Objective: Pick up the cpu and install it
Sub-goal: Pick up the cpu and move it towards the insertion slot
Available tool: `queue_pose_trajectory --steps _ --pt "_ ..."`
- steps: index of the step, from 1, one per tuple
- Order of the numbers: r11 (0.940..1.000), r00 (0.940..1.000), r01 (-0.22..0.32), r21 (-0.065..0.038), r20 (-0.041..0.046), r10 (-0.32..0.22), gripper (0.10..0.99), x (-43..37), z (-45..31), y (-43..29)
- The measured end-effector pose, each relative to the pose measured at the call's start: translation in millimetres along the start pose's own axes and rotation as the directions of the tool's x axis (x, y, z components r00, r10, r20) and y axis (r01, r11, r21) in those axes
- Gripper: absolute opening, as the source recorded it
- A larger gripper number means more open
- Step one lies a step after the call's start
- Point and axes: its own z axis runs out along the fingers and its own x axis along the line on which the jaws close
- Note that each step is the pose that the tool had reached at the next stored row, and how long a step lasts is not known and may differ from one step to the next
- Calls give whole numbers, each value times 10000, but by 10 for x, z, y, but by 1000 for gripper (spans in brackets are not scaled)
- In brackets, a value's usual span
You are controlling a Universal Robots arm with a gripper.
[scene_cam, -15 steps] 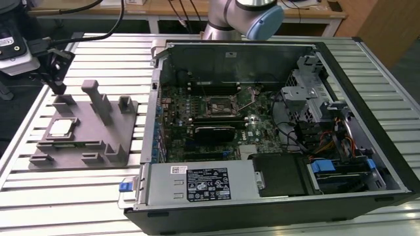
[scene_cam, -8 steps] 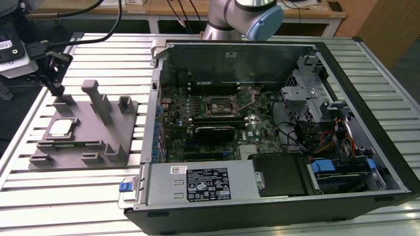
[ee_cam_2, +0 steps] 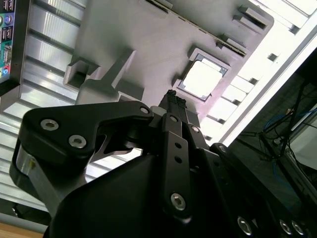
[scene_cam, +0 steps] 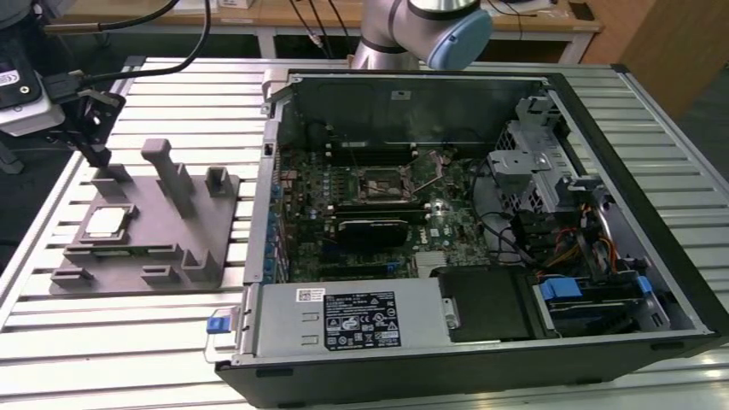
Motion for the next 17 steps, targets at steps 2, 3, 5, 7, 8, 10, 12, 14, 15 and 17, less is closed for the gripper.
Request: queue_pose_trajectory --steps 2,3,5,7,8,10,12,14,15,17 --pt "10000 10000 0 -1 0 0 106 1 1 0" --pt "10000 10000 0 -1 2 0 106 2 3 0" --pt "10000 10000 -2 1 -1 2 106 18 9 -2" --pt "10000 10000 0 -1 0 0 106 36 25 -5" --pt "10000 10000 -1 0 0 1 106 46 34 -7" --pt "10000 10000 1 -1 1 -1 106 64 55 -13" --pt "10000 10000 0 -2 2 0 106 81 81 -19" --pt "10000 10000 0 0 -3 0 106 97 109 -26" --pt "10000 10000 0 1 -6 0 106 105 125 -29" --pt "10000 10000 -1 1 -10 1 106 122 158 -34"
